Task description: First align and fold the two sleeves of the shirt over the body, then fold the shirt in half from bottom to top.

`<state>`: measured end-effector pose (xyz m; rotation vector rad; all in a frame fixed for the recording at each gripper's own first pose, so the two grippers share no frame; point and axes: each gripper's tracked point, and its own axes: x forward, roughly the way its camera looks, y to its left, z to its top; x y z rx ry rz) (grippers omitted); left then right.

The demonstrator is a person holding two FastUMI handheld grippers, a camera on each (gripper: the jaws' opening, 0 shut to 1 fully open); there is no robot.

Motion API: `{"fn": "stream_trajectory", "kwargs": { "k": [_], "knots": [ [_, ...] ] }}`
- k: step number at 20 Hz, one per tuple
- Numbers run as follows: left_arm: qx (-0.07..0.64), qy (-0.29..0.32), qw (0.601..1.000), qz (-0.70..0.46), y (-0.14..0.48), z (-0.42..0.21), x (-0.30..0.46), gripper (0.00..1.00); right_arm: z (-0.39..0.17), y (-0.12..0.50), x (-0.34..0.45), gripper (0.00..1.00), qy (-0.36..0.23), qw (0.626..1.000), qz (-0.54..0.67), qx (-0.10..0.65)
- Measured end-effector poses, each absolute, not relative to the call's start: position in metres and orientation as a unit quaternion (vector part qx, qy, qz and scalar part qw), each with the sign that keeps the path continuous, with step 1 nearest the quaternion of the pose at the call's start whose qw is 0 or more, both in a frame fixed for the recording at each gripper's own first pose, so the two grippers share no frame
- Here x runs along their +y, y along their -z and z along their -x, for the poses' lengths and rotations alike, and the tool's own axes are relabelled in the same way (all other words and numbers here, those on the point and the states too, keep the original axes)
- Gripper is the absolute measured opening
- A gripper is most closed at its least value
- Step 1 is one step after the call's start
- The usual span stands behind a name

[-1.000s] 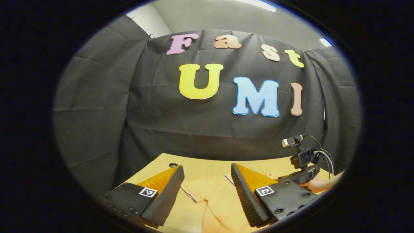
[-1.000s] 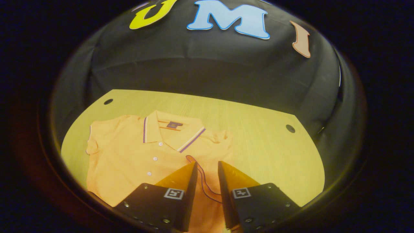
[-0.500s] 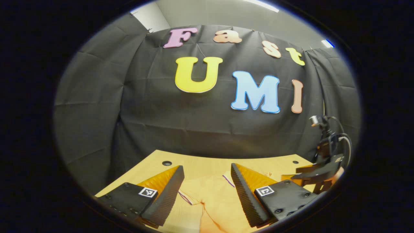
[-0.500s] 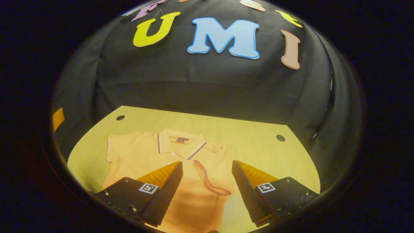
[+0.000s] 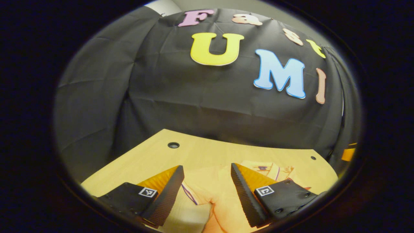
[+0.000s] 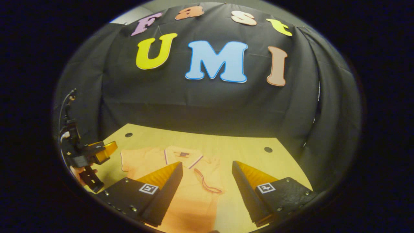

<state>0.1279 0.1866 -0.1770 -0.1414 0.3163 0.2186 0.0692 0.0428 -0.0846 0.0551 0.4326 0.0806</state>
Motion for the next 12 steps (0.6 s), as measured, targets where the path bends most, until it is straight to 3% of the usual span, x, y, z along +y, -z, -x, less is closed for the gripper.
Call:
{"fn": "stream_trajectory", "kwargs": {
  "k": [12],
  "knots": [
    [0.260,-0.195,0.937,0.124,0.306,-0.183,0.254,0.94,-0.034,0.092,0.038,0.95,-0.040,0.969,-0.019,0.242]
  ]
}}
